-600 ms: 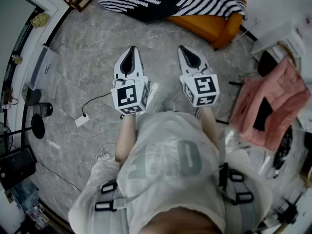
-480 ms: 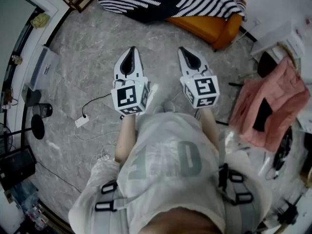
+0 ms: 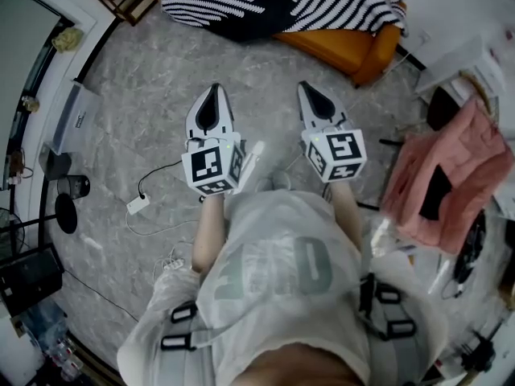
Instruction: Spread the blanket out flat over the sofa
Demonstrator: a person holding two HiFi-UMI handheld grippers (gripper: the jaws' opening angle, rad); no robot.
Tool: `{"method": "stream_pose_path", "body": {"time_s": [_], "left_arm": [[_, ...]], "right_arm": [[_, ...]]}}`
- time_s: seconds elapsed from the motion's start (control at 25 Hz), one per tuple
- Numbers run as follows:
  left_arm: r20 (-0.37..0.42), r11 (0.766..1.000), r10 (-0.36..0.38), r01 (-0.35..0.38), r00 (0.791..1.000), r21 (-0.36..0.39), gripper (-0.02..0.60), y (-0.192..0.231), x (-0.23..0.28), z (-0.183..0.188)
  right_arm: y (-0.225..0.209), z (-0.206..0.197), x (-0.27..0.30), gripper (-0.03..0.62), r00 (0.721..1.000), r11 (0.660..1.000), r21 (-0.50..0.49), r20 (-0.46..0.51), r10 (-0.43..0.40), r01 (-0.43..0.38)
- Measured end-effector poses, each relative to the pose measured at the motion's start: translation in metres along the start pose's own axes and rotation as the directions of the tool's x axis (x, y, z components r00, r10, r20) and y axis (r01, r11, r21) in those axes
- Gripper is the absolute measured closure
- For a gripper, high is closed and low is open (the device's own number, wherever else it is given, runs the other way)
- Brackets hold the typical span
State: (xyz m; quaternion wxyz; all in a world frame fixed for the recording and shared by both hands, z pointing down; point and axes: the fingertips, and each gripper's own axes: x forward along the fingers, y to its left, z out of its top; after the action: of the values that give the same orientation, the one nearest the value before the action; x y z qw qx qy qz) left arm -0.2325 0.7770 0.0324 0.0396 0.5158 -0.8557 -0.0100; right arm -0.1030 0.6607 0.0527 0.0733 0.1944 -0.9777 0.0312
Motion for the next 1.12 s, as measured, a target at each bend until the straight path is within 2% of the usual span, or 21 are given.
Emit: {"method": "stream_pose_path", "body": {"time_s": [0.16, 0.36, 0.64, 0.96, 1.12], "left_arm": [[-0.006, 1.0, 0.013, -0.013, 1.0, 0.012, 0.575, -0.001, 0.008, -0.003], [0.002, 1.0, 0.031, -0.031, 1.0, -0.007, 0.575, -0.014, 0.021, -0.003], [0.011, 0.999, 0.044, -0.044, 0.999, 0.0, 0.575, -0.029, 0.033, -0.006], [0.047, 1.0, 0.013, -0.013, 0.999, 0.003, 0.575, -0.025, 0.069, 0.006], [0.043, 0.999, -0.004, 0.005, 0.999, -0.033, 0.574, -0.015, 0.102, 0.003]], "right_arm": [[-0.009, -0.003, 0.005, 0.588, 1.0, 1.0, -0.006, -0.009, 0.004, -0.004], [-0.028, -0.008, 0.006, 0.588, 1.0, 0.999, -0.04, -0.014, -0.005, 0.004], [-0.053, -0.011, 0.009, 0.588, 1.0, 1.0, -0.028, -0.009, -0.001, 0.001], [-0.074, 0.007, 0.031, 0.588, 0.999, 0.999, -0.039, 0.047, -0.017, 0.019], [-0.088, 0.008, 0.052, 0.588, 0.998, 0.998, -0.039, 0.043, -0.044, 0.045]]}}
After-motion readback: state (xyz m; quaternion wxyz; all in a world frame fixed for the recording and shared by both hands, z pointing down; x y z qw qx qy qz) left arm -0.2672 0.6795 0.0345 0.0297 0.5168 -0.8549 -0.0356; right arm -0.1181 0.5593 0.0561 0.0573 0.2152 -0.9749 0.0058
